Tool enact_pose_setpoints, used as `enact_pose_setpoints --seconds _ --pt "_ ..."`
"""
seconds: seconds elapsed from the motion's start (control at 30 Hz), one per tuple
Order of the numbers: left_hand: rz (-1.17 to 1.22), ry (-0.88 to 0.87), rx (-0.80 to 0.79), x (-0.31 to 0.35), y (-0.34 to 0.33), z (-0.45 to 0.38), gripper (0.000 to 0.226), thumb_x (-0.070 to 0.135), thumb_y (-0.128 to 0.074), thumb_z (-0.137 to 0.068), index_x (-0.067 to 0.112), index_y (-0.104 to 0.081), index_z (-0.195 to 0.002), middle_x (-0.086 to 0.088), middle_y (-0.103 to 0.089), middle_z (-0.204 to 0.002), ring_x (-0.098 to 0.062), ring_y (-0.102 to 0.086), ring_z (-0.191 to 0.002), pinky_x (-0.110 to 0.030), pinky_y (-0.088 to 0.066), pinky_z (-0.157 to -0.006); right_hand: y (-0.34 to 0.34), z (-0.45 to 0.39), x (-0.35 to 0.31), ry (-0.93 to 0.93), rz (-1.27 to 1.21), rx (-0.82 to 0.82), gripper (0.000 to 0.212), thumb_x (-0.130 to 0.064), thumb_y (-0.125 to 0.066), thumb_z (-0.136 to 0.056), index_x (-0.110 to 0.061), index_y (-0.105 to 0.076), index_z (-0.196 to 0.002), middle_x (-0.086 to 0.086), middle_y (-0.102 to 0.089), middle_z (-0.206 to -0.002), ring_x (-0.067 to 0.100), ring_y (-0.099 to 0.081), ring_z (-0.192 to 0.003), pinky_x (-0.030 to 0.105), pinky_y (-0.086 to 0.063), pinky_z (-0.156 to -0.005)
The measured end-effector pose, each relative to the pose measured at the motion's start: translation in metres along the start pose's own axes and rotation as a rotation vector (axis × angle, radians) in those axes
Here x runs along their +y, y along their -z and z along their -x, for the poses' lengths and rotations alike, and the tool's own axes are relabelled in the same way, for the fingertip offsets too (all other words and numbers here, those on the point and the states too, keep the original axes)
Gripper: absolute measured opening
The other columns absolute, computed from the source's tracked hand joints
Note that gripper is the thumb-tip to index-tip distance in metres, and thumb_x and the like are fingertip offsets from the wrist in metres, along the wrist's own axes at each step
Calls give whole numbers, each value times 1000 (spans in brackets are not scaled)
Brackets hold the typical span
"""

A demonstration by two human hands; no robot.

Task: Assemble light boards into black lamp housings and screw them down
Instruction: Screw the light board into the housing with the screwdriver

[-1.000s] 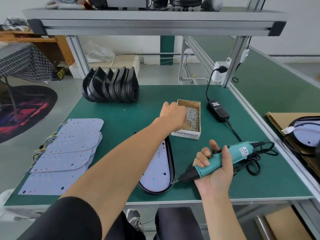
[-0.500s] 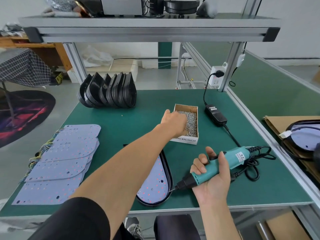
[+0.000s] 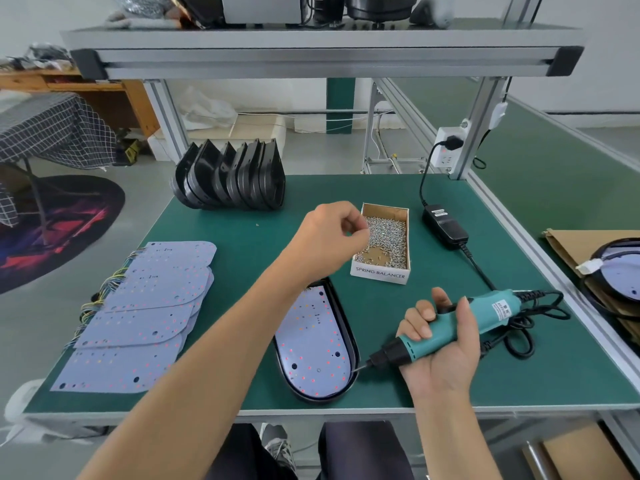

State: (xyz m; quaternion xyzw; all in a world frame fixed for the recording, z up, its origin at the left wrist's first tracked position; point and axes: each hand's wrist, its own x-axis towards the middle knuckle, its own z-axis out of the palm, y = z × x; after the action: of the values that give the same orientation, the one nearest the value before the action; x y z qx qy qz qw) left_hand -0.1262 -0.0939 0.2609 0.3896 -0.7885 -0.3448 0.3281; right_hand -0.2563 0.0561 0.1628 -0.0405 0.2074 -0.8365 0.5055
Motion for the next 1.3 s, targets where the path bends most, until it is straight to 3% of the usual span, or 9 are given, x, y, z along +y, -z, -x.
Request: enact_pose_setpoints --seconds 0.13,0.3,0.5,0.6,0.93,1.07,1.17,1.3 --pt "173 61 78 -9 28 67 14 12 -75 -83 23 -69 -77 11 -65 -65 -4 -52 -58 -14 -43 -58 -10 2 -3 9 -29 -3 27 -42 -58 -98 -18 -70 -93 -4 -43 -73 7 -37 -52 18 -38 -48" --pt "374 179 116 -19 34 122 8 17 -76 -77 23 -72 -78 2 -69 -72 -11 -58 -66 -25 -48 -66 -43 4 1 17 -78 -58 26 -42 -60 -97 -18 -68 -92 -6 -45 -74 5 -38 -53 17 -39 -50" --pt "628 193 158 -17 28 144 12 11 -82 -78 22 -80 -84 -1 -75 -80 -11 -64 -72 -19 -52 -69 -84 9 4 20 -196 -108 27 -42 -61 -96 -16 -65 -90 -5 -46 -73 6 -41 -54 17 -40 -51" --pt "673 213 170 -16 27 149 4 17 -79 -82 20 -79 -79 -7 -76 -77 -12 -61 -64 -19 -50 -64 -95 12 5 39 -212 -128 27 -41 -61 -94 -16 -64 -88 -5 -47 -73 7 -42 -55 17 -40 -50" --pt "578 236 111 -13 20 156 16 40 -75 -86 25 -77 -80 -4 -77 -74 -11 -55 -60 -21 -48 -59 -97 17 12 51 -155 -124 26 -42 -61 -92 -16 -63 -86 -5 -46 -74 6 -40 -54 18 -40 -50" --pt "547 234 106 -15 20 157 12 34 -74 -88 24 -77 -81 -2 -76 -74 -10 -55 -60 -22 -48 -59 -95 16 12 65 -131 -139 27 -42 -61 -93 -16 -64 -87 -5 -47 -73 7 -39 -54 19 -40 -50" --pt "450 210 111 -16 18 158 9 28 -73 -91 28 -76 -83 3 -76 -74 -6 -56 -60 -17 -46 -59 -95 17 13 77 -106 -131 28 -42 -59 -96 -17 -64 -86 -5 -47 -72 7 -39 -53 19 -39 -50" --pt "254 148 203 -16 14 164 10 44 -69 -85 37 -74 -89 14 -75 -76 -2 -62 -66 -17 -50 -60 -102 21 15 75 -89 -53 29 -40 -55 -102 -18 -59 -84 -5 -46 -72 7 -38 -54 17 -37 -51"
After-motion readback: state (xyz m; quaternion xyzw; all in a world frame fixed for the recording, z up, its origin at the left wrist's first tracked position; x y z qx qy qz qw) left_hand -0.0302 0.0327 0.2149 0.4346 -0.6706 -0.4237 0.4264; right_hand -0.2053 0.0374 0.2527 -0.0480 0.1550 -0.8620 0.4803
